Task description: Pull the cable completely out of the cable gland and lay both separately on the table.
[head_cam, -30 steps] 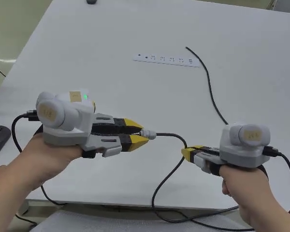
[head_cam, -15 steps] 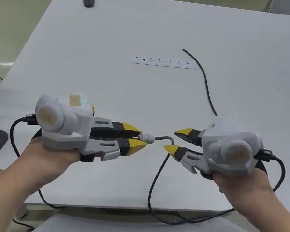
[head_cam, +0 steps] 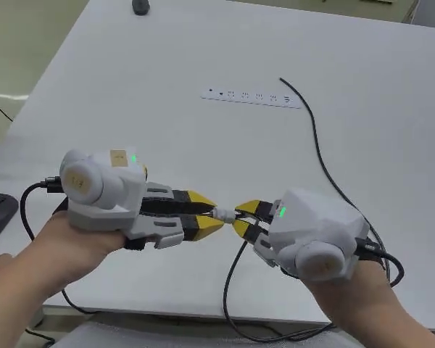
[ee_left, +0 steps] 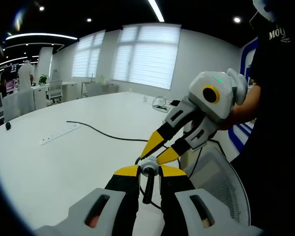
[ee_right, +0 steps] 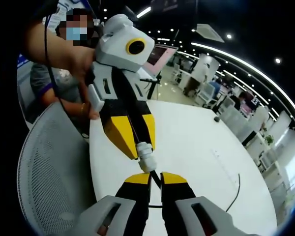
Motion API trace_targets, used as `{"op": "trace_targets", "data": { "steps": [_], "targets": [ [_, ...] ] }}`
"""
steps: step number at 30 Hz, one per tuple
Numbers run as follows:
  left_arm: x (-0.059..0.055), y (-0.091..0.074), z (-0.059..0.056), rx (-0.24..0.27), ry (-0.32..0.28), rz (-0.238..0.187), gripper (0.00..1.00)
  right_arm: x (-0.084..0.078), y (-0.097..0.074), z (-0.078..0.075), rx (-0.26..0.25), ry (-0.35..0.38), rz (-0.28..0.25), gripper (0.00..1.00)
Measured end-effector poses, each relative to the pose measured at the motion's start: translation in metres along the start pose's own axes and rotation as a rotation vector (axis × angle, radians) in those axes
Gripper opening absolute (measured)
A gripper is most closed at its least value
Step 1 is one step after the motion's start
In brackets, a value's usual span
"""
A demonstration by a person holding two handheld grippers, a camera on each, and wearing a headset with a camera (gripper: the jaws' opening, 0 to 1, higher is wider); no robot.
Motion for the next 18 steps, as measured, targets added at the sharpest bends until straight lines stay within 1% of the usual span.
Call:
{"op": "trace_targets", "data": {
  "steps": [8,11,15,18],
  "targets": [
    [0.002,0.002,-0.002,0.002,0.004,0.000,0.15,-0.004,-0.001,0.000,0.014,0.050,0.004,0.01],
    [0.002,0.001,-0.001,-0.001,0.008,0.001,0.15,-0.011,0.000,-0.003,0.001,0.055,0.027,0.00],
    [0.002,0.001,-0.002,0.000,0.006,-0.004,0.15,-0.021,-0.002,-0.009,-0.008,0.109,0.047,0.00],
    [0.001,0.003,-0.004,-0.001,0.005,-0.004,0.15,-0.030,-0.002,-0.012,-0.009,0.165,0.066,0.00]
  ]
}}
Point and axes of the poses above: the centre of the closed fingertips' face, and the gripper's own axes: y roughly forward along the fingers, z roughly to its left, x roughly out of its top, the point moved 4 cm from there along -y, roughly backward along the fingers, and after that the axes turned 7 degrees about y, right-handed, at the moved point
